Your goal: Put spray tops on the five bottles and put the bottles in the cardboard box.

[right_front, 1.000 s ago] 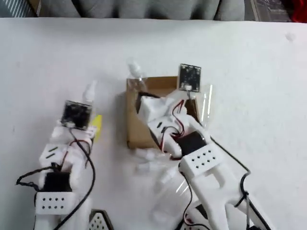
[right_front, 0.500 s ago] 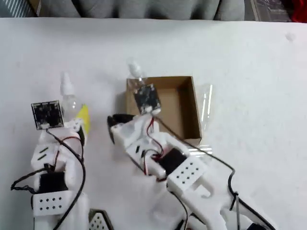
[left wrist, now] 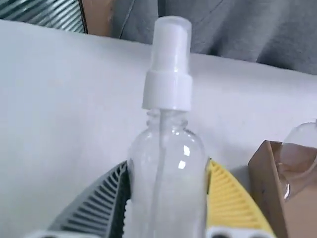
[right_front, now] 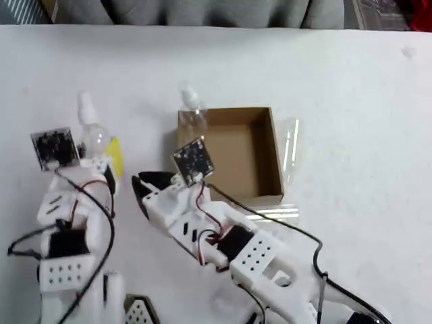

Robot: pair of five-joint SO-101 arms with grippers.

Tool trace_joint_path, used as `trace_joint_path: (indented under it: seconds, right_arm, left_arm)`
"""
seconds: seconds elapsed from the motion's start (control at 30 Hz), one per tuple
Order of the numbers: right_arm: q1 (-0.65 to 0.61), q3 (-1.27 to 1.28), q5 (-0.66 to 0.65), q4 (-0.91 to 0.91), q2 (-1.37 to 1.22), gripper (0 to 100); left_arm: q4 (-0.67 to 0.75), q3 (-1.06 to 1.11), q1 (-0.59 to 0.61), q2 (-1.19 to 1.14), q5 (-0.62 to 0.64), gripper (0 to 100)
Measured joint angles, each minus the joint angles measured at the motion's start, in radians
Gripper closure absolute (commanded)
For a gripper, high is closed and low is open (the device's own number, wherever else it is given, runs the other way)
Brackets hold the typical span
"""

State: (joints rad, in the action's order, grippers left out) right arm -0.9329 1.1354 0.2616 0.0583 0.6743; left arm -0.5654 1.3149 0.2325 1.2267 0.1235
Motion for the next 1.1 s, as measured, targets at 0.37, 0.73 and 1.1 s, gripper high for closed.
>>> trace_joint_path:
  seconds: [0.37,0.73,1.1]
  right_arm:
    - [-0.040,0.000,0.000,-0.175,-0.201,97.8]
    - [-0.110,0.000,0.000,-0.287,-0.298,97.7]
    - [-0.095,-0.052,-0.005,-0.287,-0.457,97.7]
  left_arm:
    - [0.000,-0.155,0.000,-0.350,0.000,98]
    - [0.032,-0.158,0.000,-0.350,0.000,98]
    - [0.006,-0.158,-0.015,-0.318,0.000,98]
